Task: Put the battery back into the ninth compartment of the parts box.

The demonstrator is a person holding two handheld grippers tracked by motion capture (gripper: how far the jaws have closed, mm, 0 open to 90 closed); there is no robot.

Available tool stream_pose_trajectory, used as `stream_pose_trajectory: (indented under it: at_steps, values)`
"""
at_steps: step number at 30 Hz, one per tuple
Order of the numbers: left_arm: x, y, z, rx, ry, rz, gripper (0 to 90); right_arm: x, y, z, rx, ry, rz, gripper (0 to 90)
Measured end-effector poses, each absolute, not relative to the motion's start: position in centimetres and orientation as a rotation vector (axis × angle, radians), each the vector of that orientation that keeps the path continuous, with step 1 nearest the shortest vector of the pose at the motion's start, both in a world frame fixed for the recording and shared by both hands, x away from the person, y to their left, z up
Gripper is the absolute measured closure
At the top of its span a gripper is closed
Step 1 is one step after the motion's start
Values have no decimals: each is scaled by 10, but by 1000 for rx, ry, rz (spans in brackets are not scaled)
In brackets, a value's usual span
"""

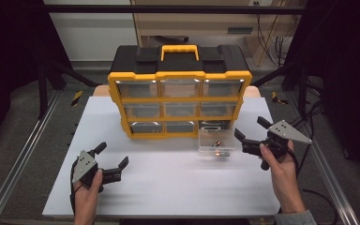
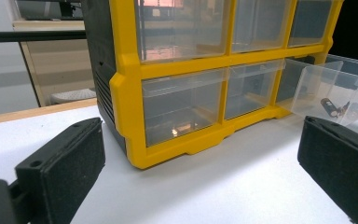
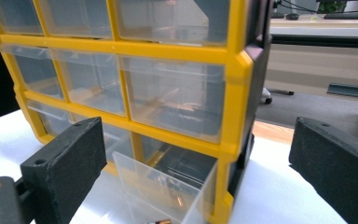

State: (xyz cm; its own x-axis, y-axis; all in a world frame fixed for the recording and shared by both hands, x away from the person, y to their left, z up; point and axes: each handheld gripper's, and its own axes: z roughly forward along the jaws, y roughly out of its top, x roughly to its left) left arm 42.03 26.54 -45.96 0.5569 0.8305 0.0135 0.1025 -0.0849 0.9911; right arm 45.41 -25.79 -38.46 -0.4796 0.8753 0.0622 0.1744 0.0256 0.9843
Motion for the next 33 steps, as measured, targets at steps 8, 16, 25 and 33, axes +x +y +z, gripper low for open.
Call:
stream_pose_trajectory:
  at_steps: [8, 16, 25, 33]
  values:
    - [420, 266, -459, 1555, 819, 738, 6, 448, -266, -396, 1069, 1715, 1481, 37]
    - [420, 266, -459, 1553, 819, 739, 6, 443, -273, -403, 1076, 1701, 1481, 39]
    - [420, 267, -459, 1553, 817, 738, 6, 437, -277, -413, 1076, 1702, 1481, 40]
    - [420, 267, -459, 1553, 815, 734, 6, 434, -281, -418, 1066, 1697, 1483, 40]
